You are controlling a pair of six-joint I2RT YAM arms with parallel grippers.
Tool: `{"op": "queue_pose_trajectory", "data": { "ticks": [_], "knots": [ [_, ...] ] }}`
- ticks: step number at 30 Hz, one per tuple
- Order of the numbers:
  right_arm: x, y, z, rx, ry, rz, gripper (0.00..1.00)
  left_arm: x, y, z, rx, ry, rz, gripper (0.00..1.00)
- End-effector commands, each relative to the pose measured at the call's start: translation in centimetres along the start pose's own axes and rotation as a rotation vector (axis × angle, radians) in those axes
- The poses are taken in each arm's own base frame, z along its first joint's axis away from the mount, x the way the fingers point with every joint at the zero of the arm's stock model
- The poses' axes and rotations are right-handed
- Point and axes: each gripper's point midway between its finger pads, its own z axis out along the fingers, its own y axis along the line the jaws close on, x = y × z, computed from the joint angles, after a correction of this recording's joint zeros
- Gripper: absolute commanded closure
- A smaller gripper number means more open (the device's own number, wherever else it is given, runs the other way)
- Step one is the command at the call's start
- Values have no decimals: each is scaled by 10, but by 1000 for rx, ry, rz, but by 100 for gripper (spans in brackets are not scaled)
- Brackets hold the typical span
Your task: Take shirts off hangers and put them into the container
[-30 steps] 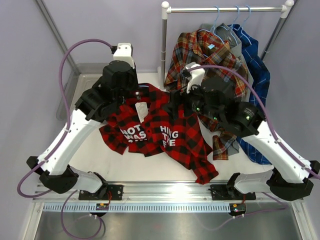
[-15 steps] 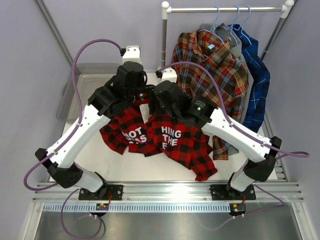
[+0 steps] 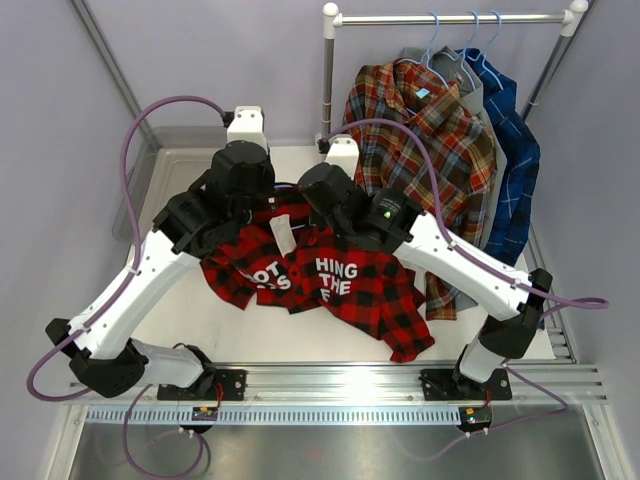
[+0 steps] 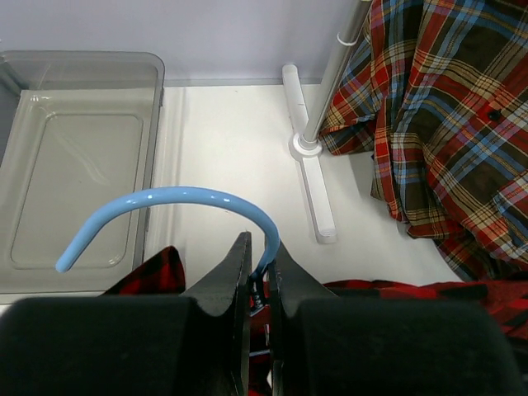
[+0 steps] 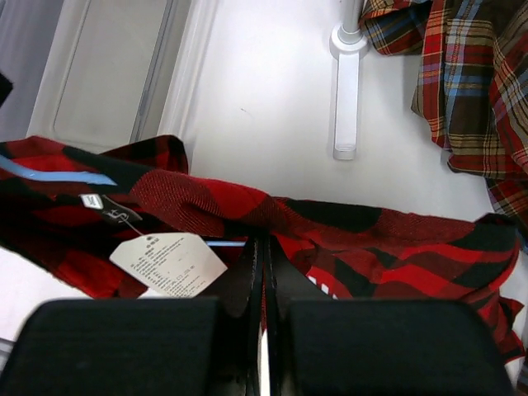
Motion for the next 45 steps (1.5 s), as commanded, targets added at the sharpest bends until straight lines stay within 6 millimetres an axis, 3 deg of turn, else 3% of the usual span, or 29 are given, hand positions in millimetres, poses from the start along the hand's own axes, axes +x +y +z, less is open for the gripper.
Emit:
{"op": "queue_pose_trajectory", "data": {
  "ticks": [1,6,12,19,23,25,28,31,33,34,37,40,45],
  "knots": [
    [-7,-17,-11,62,-39,30,100,-30,16,-15,-35,-110,-34,100],
    [-18,-40,-21,91,-70,32,100,-18,18,-15,-17,-86,42,100],
    [-25,-90,-23,148,-90,44,100,-2,25,-19,2,-65,124,100],
    [-9,-125,-16,170,-74,19,100,-13,34,-39,58,-127,112,100],
    [-1,-121,-11,104,-72,-19,100,-23,42,-50,58,-169,80,100],
    [7,-128,-7,110,-55,-34,100,-30,45,-57,74,-196,66,100],
    [17,-120,-4,28,-27,-81,100,-39,44,-68,123,-237,43,100],
    [26,-91,-11,-159,12,-114,99,-45,34,-76,194,-259,-1,100],
    [29,-72,-21,-281,37,-124,80,-48,28,-79,230,-265,-19,100],
    [22,-69,-32,-316,16,-132,62,-47,20,-79,270,-260,-19,100],
    [3,-76,-61,-335,-35,-178,43,-42,5,-77,334,-237,-7,100],
    [-23,-88,-86,-315,-102,-235,34,-35,-9,-74,392,-207,3,100],
    [-36,-97,-121,-335,-95,-333,30,-25,-34,-65,473,-148,-10,100]
  ]
}}
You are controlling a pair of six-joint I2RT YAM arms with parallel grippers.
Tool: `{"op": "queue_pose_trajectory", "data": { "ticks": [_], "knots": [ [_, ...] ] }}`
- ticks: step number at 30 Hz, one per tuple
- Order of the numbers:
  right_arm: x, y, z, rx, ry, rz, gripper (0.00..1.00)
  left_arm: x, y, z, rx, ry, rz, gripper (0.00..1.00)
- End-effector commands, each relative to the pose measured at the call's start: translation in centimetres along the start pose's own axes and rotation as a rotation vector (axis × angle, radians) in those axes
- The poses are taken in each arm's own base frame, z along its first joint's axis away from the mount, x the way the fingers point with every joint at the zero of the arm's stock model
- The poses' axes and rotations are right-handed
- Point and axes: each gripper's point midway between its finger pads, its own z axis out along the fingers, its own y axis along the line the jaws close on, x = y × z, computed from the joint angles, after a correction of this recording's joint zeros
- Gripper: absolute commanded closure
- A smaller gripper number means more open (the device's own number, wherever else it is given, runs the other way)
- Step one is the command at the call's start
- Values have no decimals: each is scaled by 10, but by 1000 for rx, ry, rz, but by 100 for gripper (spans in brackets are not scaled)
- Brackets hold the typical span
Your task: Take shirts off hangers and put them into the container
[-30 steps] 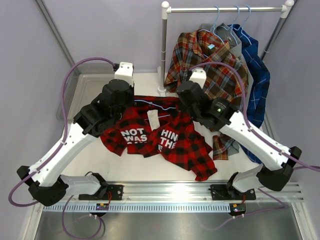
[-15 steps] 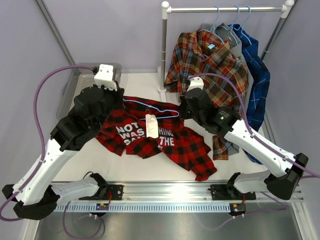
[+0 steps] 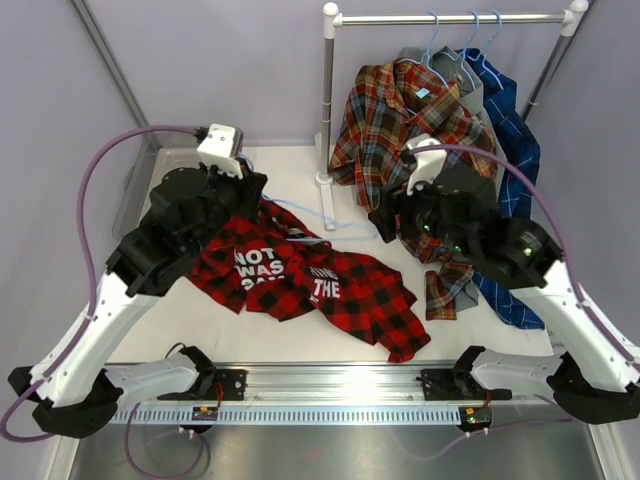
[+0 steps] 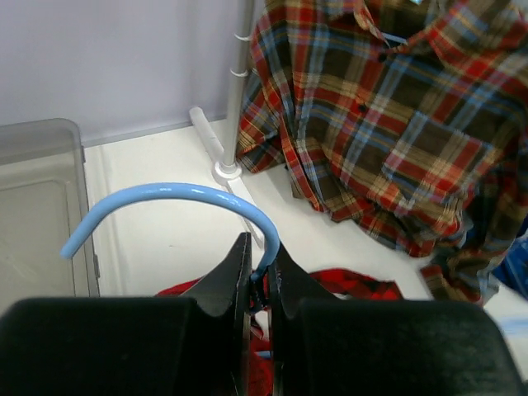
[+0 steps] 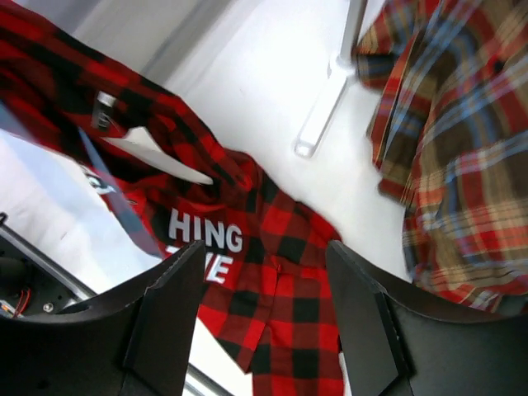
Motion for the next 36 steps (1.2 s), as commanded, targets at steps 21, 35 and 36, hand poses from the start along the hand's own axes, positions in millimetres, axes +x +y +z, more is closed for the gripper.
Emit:
{"op": "queue_pose_trajectory", "data": {
  "ticks": [21,35,36],
  "knots": [
    [1,74,14,-408,99,-122,19,-12,-70,39,226,-4,3,100],
    [-1,75,22,-408,89,-138,93,-2,-73,41,242,6,34,100],
    [0,73,18,-405,85,-138,98,-2,-72,41,238,4,31,100]
  ]
}}
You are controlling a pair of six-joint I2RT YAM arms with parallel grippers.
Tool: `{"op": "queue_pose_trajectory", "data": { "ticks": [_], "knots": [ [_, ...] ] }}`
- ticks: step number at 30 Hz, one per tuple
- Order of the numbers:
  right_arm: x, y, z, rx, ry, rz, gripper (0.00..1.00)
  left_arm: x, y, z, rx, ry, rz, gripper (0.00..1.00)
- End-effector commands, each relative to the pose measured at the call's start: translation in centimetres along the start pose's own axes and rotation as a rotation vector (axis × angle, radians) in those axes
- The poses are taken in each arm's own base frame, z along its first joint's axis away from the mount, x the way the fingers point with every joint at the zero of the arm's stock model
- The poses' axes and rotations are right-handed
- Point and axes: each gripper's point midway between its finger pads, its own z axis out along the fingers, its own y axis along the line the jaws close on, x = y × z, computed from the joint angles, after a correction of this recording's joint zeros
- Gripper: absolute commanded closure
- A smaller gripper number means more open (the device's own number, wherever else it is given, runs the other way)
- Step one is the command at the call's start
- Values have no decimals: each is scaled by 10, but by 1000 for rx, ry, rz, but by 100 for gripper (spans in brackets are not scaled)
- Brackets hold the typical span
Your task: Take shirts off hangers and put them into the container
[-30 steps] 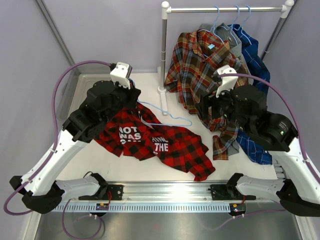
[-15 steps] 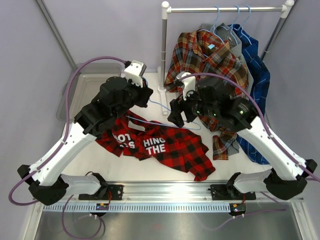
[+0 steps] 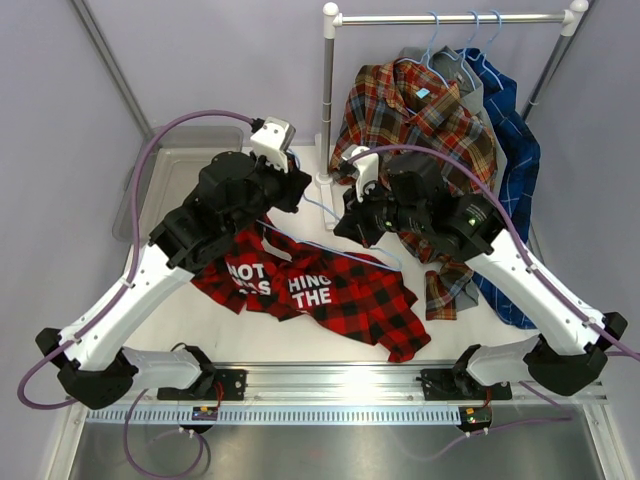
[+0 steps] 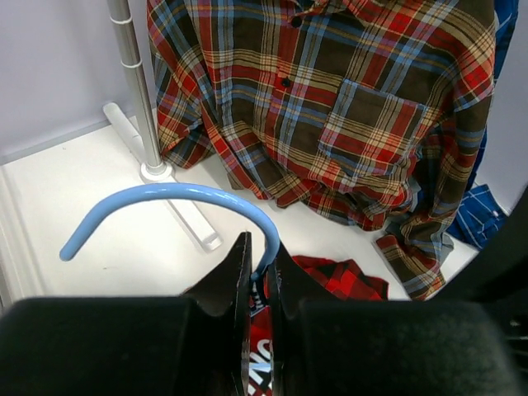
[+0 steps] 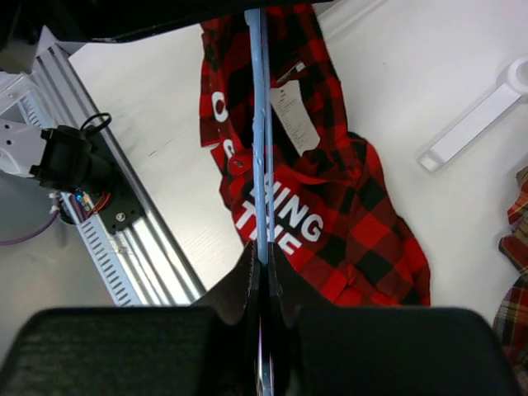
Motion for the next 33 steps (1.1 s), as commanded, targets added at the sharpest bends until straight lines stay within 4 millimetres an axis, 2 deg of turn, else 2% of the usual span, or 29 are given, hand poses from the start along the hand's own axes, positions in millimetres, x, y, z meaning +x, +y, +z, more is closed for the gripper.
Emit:
{"op": "queue_pose_trajectory", "data": {
  "ticks": [1,3,4,6,7,8,12,13,15,17,18,19,22,23,24,25,26,27,33],
  "knots": [
    [-10,4,-19,5,-58,-25,100,-24,-7,-7,37,-93,4,88],
    [-3,0,-23,17,-44,-50,100,-24,-8,-11,41,-98,-1,65],
    [3,-4,-24,43,-25,-45,100,-26,-8,-13,42,-104,-3,39],
    [17,-9,-24,67,7,-39,100,-30,-5,-20,32,-121,-19,18],
    [22,-14,-26,96,21,-31,100,-30,-3,-23,26,-125,-26,4],
    [27,-16,-28,109,29,-27,100,-31,-2,-27,20,-133,-37,1],
    [49,-28,-42,200,57,21,100,-31,18,-53,-69,-173,-85,1],
    [54,-39,-48,267,71,29,100,-26,23,-58,-91,-166,-91,1],
    [53,-50,-59,349,66,50,100,-20,40,-67,-176,-170,-115,1],
    [52,-68,-71,461,67,58,100,-5,53,-79,-232,-147,-121,1],
    [42,-72,-75,490,48,65,100,-1,63,-83,-286,-150,-135,1],
    [35,-81,-82,545,29,70,100,14,69,-88,-312,-127,-135,1],
    [4,-97,-91,639,-18,76,100,33,80,-99,-359,-111,-146,1],
    [-4,-105,-94,676,-31,81,100,47,83,-98,-372,-86,-150,1],
    [-19,-112,-91,704,-47,81,100,54,85,-98,-377,-74,-154,1],
    [-26,-120,-93,749,-55,80,100,61,86,-100,-383,-57,-156,1],
    [-31,-132,-87,785,-45,89,100,70,87,-102,-388,-42,-168,1],
    [-49,-139,-95,821,-95,102,100,75,87,-102,-387,-31,-174,1],
    [-105,-173,-87,886,-224,108,100,102,92,-108,-404,26,-188,1]
  ]
}}
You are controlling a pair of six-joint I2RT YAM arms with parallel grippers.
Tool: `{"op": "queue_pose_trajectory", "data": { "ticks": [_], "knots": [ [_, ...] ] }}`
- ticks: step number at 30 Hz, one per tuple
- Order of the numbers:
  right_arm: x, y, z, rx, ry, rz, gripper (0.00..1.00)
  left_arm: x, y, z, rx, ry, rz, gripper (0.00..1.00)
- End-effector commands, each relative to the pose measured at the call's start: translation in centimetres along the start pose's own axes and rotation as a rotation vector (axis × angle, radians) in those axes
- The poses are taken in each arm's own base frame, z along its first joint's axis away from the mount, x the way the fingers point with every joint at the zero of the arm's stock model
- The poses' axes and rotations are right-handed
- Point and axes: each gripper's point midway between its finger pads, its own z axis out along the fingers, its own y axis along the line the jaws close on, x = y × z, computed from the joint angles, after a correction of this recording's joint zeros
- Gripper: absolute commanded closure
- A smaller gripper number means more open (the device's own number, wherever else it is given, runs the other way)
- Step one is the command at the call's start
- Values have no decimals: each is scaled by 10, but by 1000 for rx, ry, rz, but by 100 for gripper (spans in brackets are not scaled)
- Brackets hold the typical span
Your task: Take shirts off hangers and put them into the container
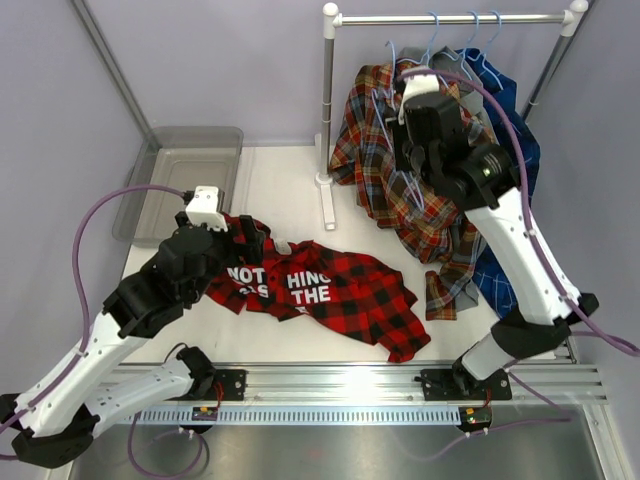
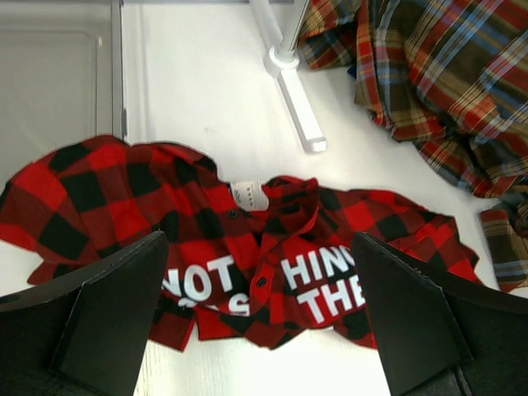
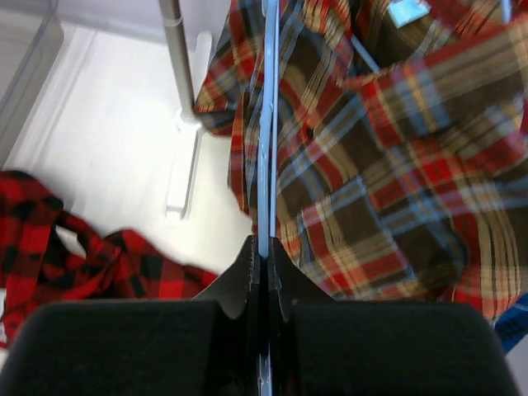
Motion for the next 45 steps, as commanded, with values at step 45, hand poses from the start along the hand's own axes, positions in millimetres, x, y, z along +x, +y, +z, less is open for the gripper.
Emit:
{"op": "queue_pose_trajectory", "data": {
  "ticks": [45],
  "knots": [
    [-40,1,125,-88,-106,126,64,80,-2,13,-20,241,-72,1]
  ]
}}
